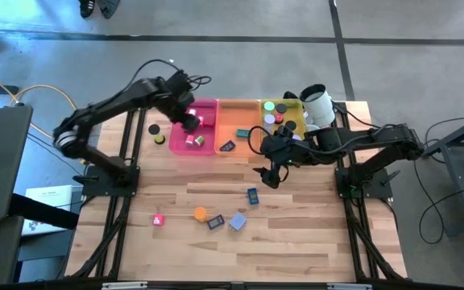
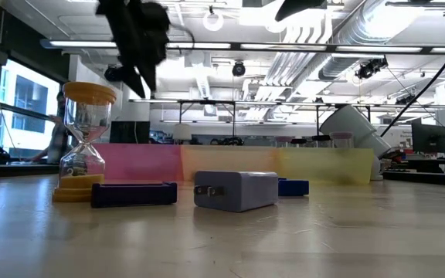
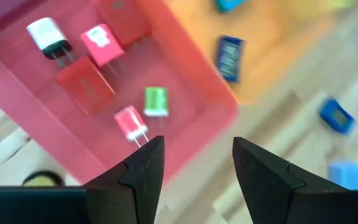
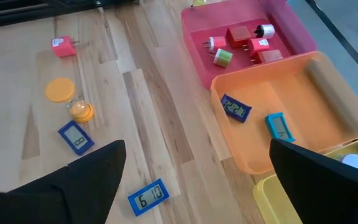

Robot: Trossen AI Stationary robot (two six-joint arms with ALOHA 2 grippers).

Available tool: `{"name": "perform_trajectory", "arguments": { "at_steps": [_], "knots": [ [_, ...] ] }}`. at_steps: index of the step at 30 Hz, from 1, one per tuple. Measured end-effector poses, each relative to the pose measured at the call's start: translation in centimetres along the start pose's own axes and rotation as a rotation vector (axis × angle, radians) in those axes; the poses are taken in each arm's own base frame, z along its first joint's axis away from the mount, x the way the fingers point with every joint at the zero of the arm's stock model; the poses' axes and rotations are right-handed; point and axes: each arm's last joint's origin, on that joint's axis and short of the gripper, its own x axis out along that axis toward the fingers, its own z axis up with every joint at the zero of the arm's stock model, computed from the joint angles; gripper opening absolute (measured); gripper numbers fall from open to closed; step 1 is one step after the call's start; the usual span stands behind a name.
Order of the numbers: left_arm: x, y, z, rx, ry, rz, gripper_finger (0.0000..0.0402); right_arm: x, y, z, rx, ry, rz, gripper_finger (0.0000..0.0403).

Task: Pick & Place Office items
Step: Put the black hourglass into the yellow bin

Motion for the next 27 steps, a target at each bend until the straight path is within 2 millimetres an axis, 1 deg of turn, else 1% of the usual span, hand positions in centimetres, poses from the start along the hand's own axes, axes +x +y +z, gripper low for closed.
{"name": "perform_trajectory", "arguments": {
  "at_steps": [3, 6, 9, 12, 15, 18, 21, 24, 27],
  "knots": [
    [-2.7, -1.2, -2.1, 0.054, -0.021, -0.032, 0.0183, 0.0, 0.0, 0.0, -0.005, 0.0, 0.0, 0.0387],
    [-5.0, -2.1, -4.2, 0.096, -0.027, -0.063, 0.0183, 0.0, 0.0, 0.0, -0.018, -0.002, 0.0, 0.0387],
    [-6.6, -2.7, -6.0, 0.103, -0.027, -0.089, 0.0183, 0.0, 0.0, 0.1, -0.016, -0.009, 0.002, 0.0387],
    [-7.6, -3.2, -7.4, 0.147, -0.029, -0.116, 0.0183, 0.0, 0.0, 0.1, -0.015, -0.012, 0.003, 0.0387],
    [-8.1, -3.9, -8.2, 0.165, -0.029, -0.139, 0.0186, 0.0, 0.1, 0.2, -0.014, -0.015, 0.004, 0.0387],
    [-8.1, -4.5, -8.7, 0.192, -0.023, -0.141, 0.0202, 0.0, 0.1, 0.2, -0.011, -0.024, 0.008, 0.0387],
    [-8.0, -5.2, -9.1, 0.214, -0.023, -0.111, 0.0233, 0.0, 0.1, 0.3, -0.009, -0.028, 0.009, 0.0387],
    [-7.7, -6.0, -9.4, 0.251, -0.026, -0.082, 0.0273, 0.0, 0.1, 0.3, -0.01, -0.027, 0.01, 0.0387],
    [-7.7, -6.5, -9.9, 0.287, -0.019, -0.091, 0.0307, 0.0, 0.2, 0.3, -0.01, -0.022, 0.025, 0.0387]
  ]
}}
